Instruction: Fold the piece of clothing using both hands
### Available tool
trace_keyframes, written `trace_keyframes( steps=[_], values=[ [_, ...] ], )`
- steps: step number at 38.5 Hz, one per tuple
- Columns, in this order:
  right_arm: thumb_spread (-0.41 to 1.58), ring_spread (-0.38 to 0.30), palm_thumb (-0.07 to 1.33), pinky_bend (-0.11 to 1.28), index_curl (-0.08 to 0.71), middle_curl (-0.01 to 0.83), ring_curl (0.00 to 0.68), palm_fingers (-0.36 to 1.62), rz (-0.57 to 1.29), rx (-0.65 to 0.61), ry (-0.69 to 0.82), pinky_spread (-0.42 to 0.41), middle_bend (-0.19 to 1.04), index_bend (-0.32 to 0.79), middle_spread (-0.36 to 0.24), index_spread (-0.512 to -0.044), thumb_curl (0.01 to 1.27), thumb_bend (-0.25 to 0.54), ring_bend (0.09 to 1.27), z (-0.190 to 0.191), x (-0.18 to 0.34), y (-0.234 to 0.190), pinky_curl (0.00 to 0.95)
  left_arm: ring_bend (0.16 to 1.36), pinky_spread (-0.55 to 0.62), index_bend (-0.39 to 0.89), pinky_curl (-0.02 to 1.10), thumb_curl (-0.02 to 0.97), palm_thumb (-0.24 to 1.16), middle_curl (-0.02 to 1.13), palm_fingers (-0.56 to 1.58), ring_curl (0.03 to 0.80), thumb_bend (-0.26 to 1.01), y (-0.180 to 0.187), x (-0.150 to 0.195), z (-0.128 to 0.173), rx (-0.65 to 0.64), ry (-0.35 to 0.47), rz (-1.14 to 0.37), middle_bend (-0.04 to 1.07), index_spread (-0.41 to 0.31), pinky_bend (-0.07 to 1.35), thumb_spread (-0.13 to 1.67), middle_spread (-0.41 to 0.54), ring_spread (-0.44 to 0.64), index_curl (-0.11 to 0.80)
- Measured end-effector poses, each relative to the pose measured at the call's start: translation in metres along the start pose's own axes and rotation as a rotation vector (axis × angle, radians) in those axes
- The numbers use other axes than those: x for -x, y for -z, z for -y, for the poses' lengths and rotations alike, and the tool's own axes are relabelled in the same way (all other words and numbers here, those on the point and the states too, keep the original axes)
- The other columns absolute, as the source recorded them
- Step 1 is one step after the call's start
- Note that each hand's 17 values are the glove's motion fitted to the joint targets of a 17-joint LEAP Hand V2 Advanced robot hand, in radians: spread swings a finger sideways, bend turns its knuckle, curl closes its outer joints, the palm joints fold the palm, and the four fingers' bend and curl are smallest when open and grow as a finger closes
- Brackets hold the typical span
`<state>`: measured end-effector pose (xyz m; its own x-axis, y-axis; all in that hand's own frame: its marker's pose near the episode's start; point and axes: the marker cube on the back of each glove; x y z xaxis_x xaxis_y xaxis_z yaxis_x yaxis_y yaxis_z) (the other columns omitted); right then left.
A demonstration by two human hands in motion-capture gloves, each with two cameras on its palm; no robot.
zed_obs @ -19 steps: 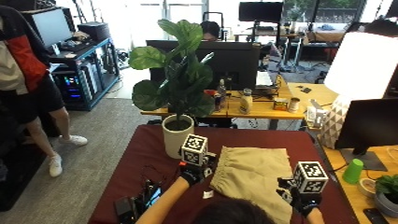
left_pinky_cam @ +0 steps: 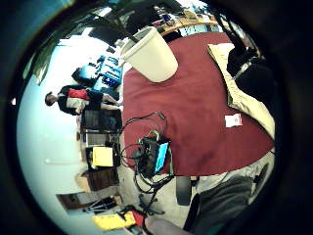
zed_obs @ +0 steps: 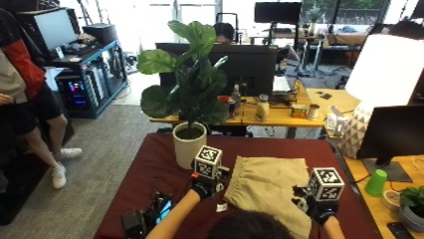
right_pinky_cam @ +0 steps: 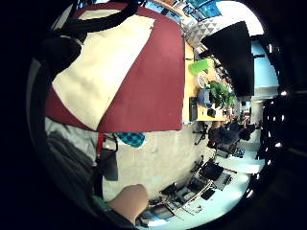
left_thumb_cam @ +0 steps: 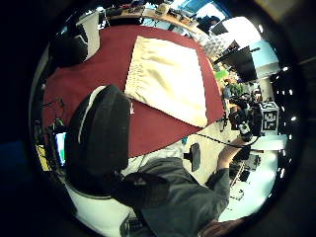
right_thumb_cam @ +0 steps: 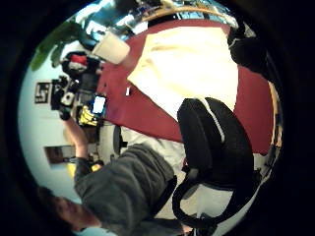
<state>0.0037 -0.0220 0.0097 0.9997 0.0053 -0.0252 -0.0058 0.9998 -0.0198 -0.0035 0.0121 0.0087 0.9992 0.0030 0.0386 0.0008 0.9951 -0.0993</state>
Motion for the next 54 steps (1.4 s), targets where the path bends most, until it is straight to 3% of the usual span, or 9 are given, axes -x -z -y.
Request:
trace_keyframes(
  steps=[12,16,22,25,29,31,43,49,54],
  values=[
    [1.32,-0.089,0.5,0.2,0.275,0.329,0.319,0.85,0.032,0.062,-0.015,0.069,0.29,0.13,-0.079,-0.244,0.16,0.282,0.4,0.014,0.002,-0.017,0.27,0.46,-0.16,0.13,0.35,0.158,0.23,0.25,0.75,0.334,0.08,-0.113,-0.041,0.032,0.295,-0.206,0.08,0.11,-0.165,0.42,1.27,-0.107,-0.14,0.313],
    [1.34,-0.089,0.51,0.19,0.279,0.342,0.327,0.84,0.047,0.088,-0.022,0.069,0.28,0.13,-0.079,-0.245,0.17,0.272,0.4,0.006,0.002,-0.031,0.28,0.5,-0.09,0.01,0.39,0.195,0.34,0.24,0.36,0.364,0.12,-0.131,-0.06,0.02,0.326,-0.197,0.188,0.08,-0.113,0.49,1.27,-0.039,-0.08,0.262],
    [1.37,-0.09,0.51,0.19,0.282,0.358,0.338,0.83,0.042,0.142,-0.029,0.069,0.26,0.13,-0.08,-0.247,0.17,0.253,0.4,-0.004,-0.005,-0.053,0.294,0.54,-0.01,0.09,0.38,0.254,0.49,0.22,0.25,0.361,0.17,-0.132,-0.069,0.01,0.244,-0.161,0.142,0.13,-0.084,0.51,1.29,0.01,-0.01,0.245],
    [1.38,-0.091,0.51,0.2,0.282,0.364,0.343,0.82,0.039,0.165,-0.042,0.07,0.26,0.13,-0.081,-0.247,0.18,0.241,0.4,-0.007,-0.01,-0.061,0.3,0.58,-0.01,0.1,0.37,0.285,0.55,0.23,0.33,0.352,0.19,-0.156,-0.065,0.038,0.132,-0.166,0.147,0.15,-0.092,0.53,1.31,-0.013,-0.02,0.24],
    [1.39,-0.091,0.51,0.2,0.281,0.374,0.349,0.82,0.046,0.181,-0.062,0.07,0.25,0.12,-0.081,-0.247,0.18,0.23,0.39,-0.009,-0.015,-0.072,0.306,0.63,-0.18,0.25,0.33,0.309,0.57,0.26,0.92,0.328,0.19,-0.186,-0.058,0.078,-0.038,-0.211,0.182,0.25,-0.169,0.51,1.3,-0.145,-0.2,0.282],
    [1.39,-0.091,0.52,0.2,0.281,0.376,0.352,0.82,0.05,0.183,-0.062,0.07,0.25,0.13,-0.079,-0.241,0.19,0.225,0.39,-0.011,-0.014,-0.073,0.309,0.62,-0.21,0.27,0.31,0.317,0.58,0.28,1.01,0.324,0.18,-0.182,-0.058,0.077,-0.051,-0.223,0.171,0.27,-0.194,0.44,1.3,-0.179,-0.24,0.301],
    [1.41,-0.084,0.54,0.19,0.287,0.395,0.364,0.82,0.06,0.197,-0.007,0.07,0.24,0.13,-0.072,-0.232,0.2,0.196,0.38,-0.023,0.01,-0.081,0.319,0.58,-0.28,0.22,0.34,0.371,0.62,0.42,1.16,0.402,0.14,-0.122,-0.066,0.032,0.014,-0.321,0.012,0.4,-0.255,0.23,1.28,-0.265,-0.3,0.381],
    [1.3,-0.04,0.55,0.31,0.255,0.383,0.377,0.66,-0.131,0.314,0.032,0.098,0.16,0.05,-0.043,-0.213,0.22,0.147,0.39,-0.034,0.028,-0.136,0.362,0.56,-0.28,0.22,0.34,0.436,0.66,0.46,1.16,0.416,0.12,-0.131,-0.057,0.019,0.104,-0.348,-0.039,0.42,-0.266,0.2,1.18,-0.274,-0.31,0.414],
    [1.19,-0.037,0.63,0.42,0.219,0.367,0.39,0.64,-0.137,0.227,0.099,0.08,0.15,0.04,-0.043,-0.204,0.26,0.137,0.46,-0.035,0.029,-0.142,0.383,0.56,-0.29,0.2,0.35,0.472,0.67,0.48,1.16,0.427,0.1,-0.124,-0.05,-0.003,0.194,-0.376,-0.148,0.41,-0.271,0.19,1.14,-0.279,-0.31,0.434]
  ],
)
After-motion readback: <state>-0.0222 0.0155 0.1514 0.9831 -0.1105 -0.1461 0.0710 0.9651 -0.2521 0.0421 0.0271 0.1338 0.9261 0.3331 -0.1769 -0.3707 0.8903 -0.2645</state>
